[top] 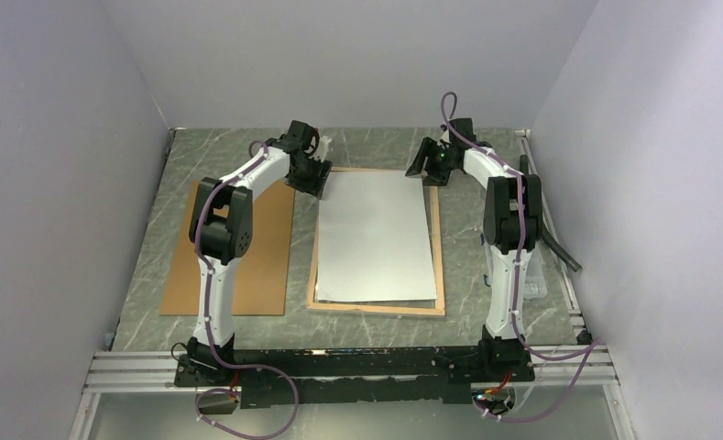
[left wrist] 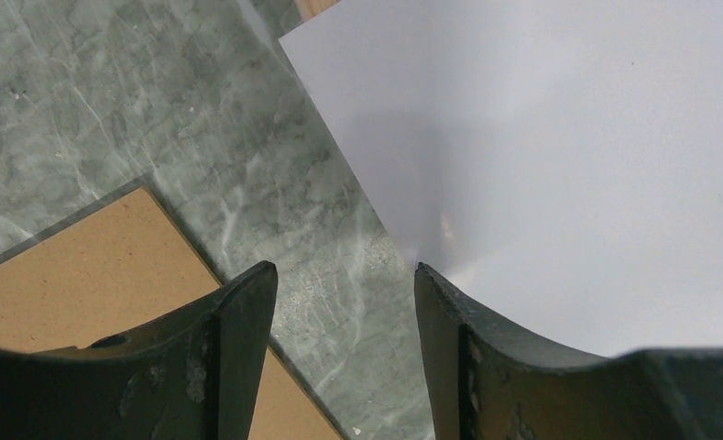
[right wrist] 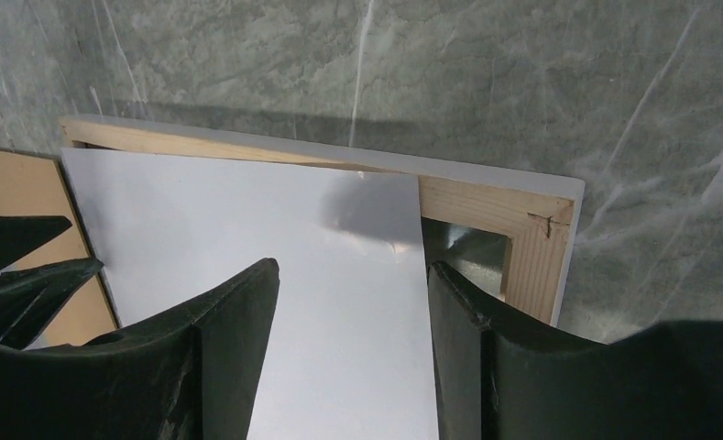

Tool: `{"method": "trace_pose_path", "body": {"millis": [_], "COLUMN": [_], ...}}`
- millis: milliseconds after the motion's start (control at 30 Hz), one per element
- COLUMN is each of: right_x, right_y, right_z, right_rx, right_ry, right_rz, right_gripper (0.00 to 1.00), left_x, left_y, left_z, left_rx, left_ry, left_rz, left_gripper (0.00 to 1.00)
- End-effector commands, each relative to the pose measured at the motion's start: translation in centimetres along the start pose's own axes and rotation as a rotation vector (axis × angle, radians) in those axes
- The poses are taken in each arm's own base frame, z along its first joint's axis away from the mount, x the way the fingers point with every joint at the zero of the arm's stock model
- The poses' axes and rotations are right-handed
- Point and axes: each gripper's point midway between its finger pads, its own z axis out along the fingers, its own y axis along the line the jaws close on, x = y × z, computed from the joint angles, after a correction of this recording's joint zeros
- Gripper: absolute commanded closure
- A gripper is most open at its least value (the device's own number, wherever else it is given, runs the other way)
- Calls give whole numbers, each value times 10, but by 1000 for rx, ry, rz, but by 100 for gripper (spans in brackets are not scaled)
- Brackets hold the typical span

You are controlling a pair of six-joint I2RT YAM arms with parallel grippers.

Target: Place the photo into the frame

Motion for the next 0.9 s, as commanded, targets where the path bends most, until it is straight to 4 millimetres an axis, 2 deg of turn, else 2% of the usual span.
{"method": "trace_pose_path", "body": {"millis": [0,133,233,433,600,700,867], "right_x": [-16,-16,-20,-21,-7,-9,-1], "right_y": [15,25,40,54,56,46,46], "right_z": [-4,-11,-24,-48,-61,-74,-78], "right_rx": [-72,-140,-249,-368,-422,-476,-520], "right_ry": [-36,-33,-54,-46,-34,-61,-55], "right_rz": [-3,24,42,75,121,184,213], "right_gripper": [37,41,45,47,43,42,42], "left_x": [-8,-5,-1,2,2,2,2], "left_y": [-3,-3,-4,-5,-6,-8,-7], "left_z": [7,9,12,15,14,13,12], "left_rx": [13,14,15,17,14,11,6], "left_ry": [-23,-17,-8,0,-1,-1,-3], "left_rz": [-3,-4,0,2,9,15,15], "left_gripper": [38,38,38,38,39,39,39]}}
